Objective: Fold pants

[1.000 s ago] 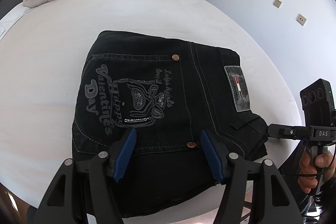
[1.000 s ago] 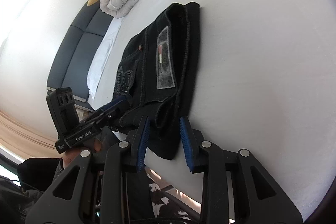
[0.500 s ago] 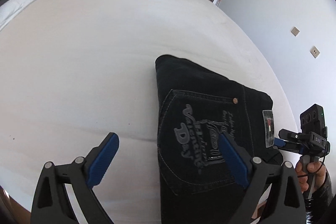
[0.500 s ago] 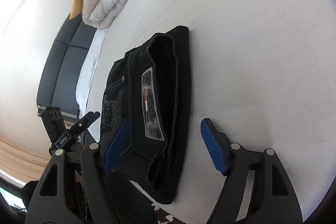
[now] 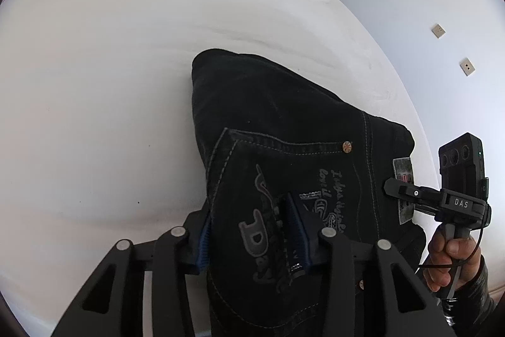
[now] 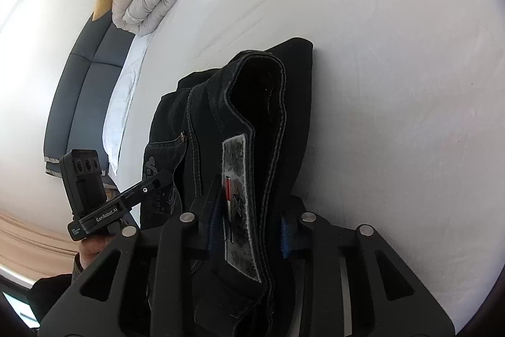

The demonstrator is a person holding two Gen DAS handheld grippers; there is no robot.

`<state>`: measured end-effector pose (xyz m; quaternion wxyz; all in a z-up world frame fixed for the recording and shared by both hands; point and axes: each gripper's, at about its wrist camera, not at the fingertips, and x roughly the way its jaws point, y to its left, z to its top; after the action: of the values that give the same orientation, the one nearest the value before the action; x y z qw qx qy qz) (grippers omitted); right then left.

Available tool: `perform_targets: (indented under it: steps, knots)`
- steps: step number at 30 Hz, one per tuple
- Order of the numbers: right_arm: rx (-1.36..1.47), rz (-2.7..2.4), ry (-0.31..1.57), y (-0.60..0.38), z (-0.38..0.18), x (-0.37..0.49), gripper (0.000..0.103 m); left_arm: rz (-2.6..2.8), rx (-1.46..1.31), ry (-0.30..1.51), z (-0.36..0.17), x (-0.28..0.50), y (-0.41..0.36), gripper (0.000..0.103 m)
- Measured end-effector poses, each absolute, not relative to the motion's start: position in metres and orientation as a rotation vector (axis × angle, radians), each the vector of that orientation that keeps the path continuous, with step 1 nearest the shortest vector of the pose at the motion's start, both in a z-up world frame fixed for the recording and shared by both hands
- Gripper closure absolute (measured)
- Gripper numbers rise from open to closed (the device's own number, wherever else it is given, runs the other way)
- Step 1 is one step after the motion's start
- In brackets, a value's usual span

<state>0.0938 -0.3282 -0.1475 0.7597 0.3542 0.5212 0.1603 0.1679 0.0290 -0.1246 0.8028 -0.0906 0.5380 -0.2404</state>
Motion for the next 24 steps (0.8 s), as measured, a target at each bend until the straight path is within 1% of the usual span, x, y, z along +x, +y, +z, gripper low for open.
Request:
perform_targets:
  steps: [2, 5, 11, 15, 16, 17, 18, 19, 20, 21, 22, 23, 24]
  knots:
    - [0.750, 0.356, 1.105, -0.325, -0.141, 0.093, 0.083, -0.511, -0.196, 1.139, -0.118, 0.165, 0.026, 0.073]
    - [0.695, 0.373, 1.059, -0.322, -0.120, 0.092, 0.086, -0.501, -0.176, 1.114, -0.104, 0.163, 0.018, 0.081]
    - [0.672, 0.383, 0.963, -0.358, -0.078, 0.096, 0.086, -0.563, -0.160, 1.034, -0.065, 0.172, -0.019, 0.082]
    - [0.679, 0.355, 0.980, -0.396, -0.077, 0.108, 0.086, -0.596, -0.124, 1.050, -0.073, 0.194, -0.054, 0.082]
    - [0.668, 0.336, 0.991, -0.405, -0.082, 0.111, 0.083, -0.604, -0.117, 1.064, -0.080, 0.201, -0.062, 0.081]
    - [0.651, 0.320, 1.008, -0.412, -0.089, 0.115, 0.083, -0.602, -0.108, 1.083, -0.090, 0.207, -0.069, 0.076]
    - [0.635, 0.284, 1.050, -0.421, -0.103, 0.119, 0.079, -0.575, -0.090, 1.103, -0.101, 0.212, -0.077, 0.072]
    - [0.644, 0.247, 1.093, -0.430, -0.116, 0.120, 0.076, -0.557, -0.080, 1.102, -0.107, 0.213, -0.080, 0.065]
    - [0.692, 0.235, 1.106, -0.439, -0.129, 0.116, 0.076, -0.549, -0.078, 1.088, -0.109, 0.211, -0.081, 0.062]
    - [0.740, 0.251, 1.072, -0.446, -0.132, 0.110, 0.075, -0.542, -0.078, 1.072, -0.108, 0.206, -0.079, 0.061]
    - [0.761, 0.251, 1.040, -0.451, -0.129, 0.103, 0.072, -0.533, -0.079, 1.057, -0.106, 0.202, -0.075, 0.056]
    - [0.755, 0.238, 1.017, -0.455, -0.125, 0.098, 0.063, -0.521, -0.076, 1.043, -0.103, 0.197, -0.071, 0.047]
    - [0.741, 0.219, 0.982, -0.458, -0.117, 0.090, 0.054, -0.510, -0.073, 1.026, -0.098, 0.190, -0.065, 0.044]
